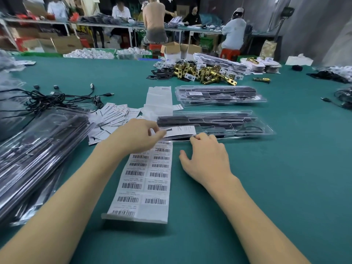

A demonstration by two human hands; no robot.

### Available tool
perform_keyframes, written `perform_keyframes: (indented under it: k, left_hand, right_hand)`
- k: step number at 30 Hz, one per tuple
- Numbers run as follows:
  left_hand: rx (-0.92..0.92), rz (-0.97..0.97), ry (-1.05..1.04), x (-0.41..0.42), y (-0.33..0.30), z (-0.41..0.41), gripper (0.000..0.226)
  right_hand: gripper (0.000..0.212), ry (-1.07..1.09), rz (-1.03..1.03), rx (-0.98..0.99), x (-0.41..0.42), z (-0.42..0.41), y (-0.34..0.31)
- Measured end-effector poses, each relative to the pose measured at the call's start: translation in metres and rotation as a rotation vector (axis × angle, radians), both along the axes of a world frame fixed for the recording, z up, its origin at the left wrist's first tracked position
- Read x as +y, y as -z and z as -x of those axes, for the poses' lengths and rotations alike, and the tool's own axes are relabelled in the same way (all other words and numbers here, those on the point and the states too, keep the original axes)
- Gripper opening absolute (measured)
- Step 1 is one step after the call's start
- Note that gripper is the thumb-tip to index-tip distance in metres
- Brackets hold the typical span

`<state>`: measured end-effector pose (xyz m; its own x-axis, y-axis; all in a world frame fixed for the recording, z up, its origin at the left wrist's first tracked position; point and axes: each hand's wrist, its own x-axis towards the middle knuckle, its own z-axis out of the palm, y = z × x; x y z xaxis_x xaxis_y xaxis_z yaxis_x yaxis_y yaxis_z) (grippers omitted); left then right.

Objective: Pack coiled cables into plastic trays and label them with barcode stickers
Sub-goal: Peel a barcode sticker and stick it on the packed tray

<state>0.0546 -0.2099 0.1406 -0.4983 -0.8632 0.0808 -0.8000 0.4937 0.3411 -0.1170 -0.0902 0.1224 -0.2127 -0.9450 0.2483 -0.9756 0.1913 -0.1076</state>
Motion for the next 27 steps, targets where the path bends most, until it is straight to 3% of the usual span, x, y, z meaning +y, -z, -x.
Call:
perform_keyframes:
  k: [2, 5, 8, 11, 13, 15, 21, 27]
  left_hand:
    - [0.059, 0.002, -0.051, -0.002, 0.001, 0.001, 0.028]
    - [0.088, -0.002, -0.105, -0.003, 0.002, 0.006, 0.014]
    - [0.141, -0.05, -0.158, -0.004, 0.002, 0.011, 0.011]
    - [0.2, -0.112, -0.211, -0.004, 0.0, 0.011, 0.01]
    - [0.258, -0.151, -0.252, -0.004, 0.0, 0.009, 0.007]
    - [0.291, -0.22, -0.32, -0.005, -0.002, 0.006, 0.021]
    - [0.258, -0.55, -0.383, -0.018, -0.026, 0.013, 0.007]
    - [0.15, -0.724, -0.349, -0.024, -0.038, 0.021, 0.005]
  right_hand:
    - [0.027, -0.039, 0.122, -0.143, 0.002, 0.014, -0.002]
    - [0.038, -0.036, 0.364, -0.463, 0.002, 0.032, -0.001]
    - [0.026, -0.025, 0.606, -0.42, -0.003, 0.039, -0.001]
    - [0.014, -0.073, 0.516, -0.294, -0.008, 0.042, 0.006]
    - [0.017, -0.114, 0.358, -0.34, -0.012, 0.044, 0.014]
    - [0.017, -0.113, 0.303, -0.397, -0.014, 0.045, 0.017]
    - [0.015, -0.095, 0.312, -0.433, -0.017, 0.045, 0.017]
    - [0.018, -0.101, 0.329, -0.442, -0.017, 0.044, 0.017]
